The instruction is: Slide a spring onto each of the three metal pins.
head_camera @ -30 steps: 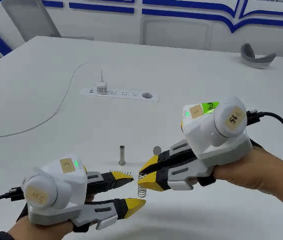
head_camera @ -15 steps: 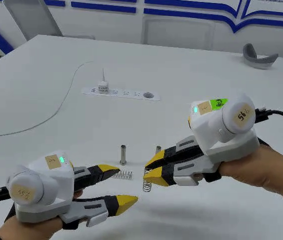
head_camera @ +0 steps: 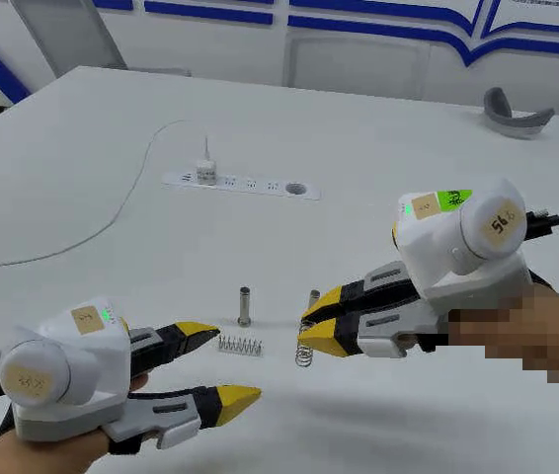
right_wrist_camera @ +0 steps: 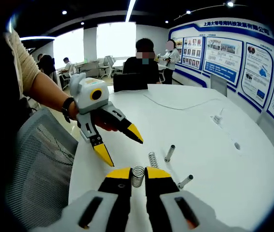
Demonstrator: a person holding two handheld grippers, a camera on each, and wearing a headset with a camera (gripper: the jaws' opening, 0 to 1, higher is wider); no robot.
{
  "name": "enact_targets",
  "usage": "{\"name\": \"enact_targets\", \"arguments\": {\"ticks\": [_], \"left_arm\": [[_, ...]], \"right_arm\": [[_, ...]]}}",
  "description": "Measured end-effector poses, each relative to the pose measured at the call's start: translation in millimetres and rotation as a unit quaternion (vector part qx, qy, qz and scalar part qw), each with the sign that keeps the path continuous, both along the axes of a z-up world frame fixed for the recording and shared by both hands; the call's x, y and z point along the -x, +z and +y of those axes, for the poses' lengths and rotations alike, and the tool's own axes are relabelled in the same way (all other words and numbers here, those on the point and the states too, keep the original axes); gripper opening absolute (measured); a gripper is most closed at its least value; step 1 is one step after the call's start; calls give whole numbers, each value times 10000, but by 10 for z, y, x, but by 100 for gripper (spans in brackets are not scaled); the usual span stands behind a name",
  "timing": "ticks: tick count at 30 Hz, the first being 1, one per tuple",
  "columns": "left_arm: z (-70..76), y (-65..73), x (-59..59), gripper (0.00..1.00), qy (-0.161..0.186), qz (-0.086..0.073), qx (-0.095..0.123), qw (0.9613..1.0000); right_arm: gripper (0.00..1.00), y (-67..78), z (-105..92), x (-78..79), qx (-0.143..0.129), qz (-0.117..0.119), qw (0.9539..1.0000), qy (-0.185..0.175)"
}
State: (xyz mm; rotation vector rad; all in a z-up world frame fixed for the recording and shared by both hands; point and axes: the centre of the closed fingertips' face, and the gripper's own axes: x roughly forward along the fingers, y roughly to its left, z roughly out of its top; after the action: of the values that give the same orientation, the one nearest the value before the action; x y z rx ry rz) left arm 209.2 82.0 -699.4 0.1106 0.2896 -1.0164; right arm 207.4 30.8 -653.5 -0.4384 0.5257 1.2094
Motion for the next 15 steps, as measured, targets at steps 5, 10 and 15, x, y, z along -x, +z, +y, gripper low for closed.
{"name": "enact_targets", "arguments": {"ticks": [5,10,15], "left_arm": [[28,-20,-3,53,42,36,3,10000],[46,-36,-4,54,71,48,-6,10000],[58,-45,-8,54,92,61,-3,9999]], "right_arm": [[11,46,-67,-84,-40,-64,9999,-128],[11,74,-127,-197,-68,-141,9995,-274],[11,114,-175,-314,-92,-217,9989,-415]]}}
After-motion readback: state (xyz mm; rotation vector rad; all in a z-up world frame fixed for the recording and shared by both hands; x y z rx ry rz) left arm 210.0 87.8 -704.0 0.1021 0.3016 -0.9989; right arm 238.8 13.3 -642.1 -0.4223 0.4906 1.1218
